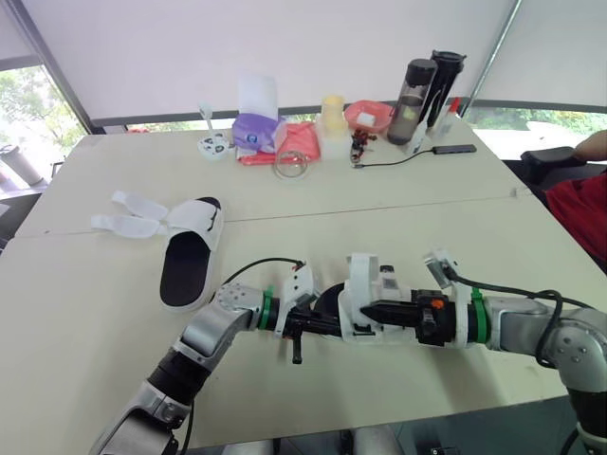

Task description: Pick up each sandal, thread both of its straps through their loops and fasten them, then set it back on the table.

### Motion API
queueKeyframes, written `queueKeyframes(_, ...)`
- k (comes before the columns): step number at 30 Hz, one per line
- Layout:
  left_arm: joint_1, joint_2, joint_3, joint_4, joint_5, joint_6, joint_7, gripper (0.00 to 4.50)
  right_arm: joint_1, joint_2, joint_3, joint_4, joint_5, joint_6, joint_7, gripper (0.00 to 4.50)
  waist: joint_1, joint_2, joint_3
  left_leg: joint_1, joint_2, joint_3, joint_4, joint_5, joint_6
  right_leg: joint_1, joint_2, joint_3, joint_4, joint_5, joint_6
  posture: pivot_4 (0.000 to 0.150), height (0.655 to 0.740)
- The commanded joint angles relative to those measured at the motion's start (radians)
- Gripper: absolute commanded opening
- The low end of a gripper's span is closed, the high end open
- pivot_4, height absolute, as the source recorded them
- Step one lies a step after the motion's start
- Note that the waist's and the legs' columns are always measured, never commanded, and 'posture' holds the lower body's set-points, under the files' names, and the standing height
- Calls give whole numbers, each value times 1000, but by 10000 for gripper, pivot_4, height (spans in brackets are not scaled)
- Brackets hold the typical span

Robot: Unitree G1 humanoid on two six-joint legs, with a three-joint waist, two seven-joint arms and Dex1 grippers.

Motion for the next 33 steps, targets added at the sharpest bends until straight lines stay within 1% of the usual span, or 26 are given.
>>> queueKeyframes(1,11,3,-4,13,20,12,25,0,-29,15,-49,5,61,15,-21,195,0,0,0,0,0,0,0,0,0,0,0,0,0,0,0,1500,7400)
queueKeyframes(13,10,4,-3,16,22,8,28,0,-3,9,-17,-6,8,15,0,195,0,0,0,0,0,0,0,0,0,0,0,0,0,0,0,1500,7400)
queueKeyframes(27,17,7,-1,11,21,9,34,0,25,-40,37,-9,-104,-15,93,195,0,0,0,1,0,0,0,0,0,0,0,0,0,-1,1,1500,7400)
queueKeyframes(31,19,5,-2,10,22,9,36,0,48,-93,100,-39,-206,-72,147,195,-1,0,-1,1,0,0,0,0,0,1,0,0,0,-1,1,1500,7400)
queueKeyframes(33,21,5,-2,9,22,8,39,0,46,-101,114,-45,-225,-89,161,195,-1,-1,-1,2,0,0,0,0,0,1,0,0,0,-1,2,1500,7400)
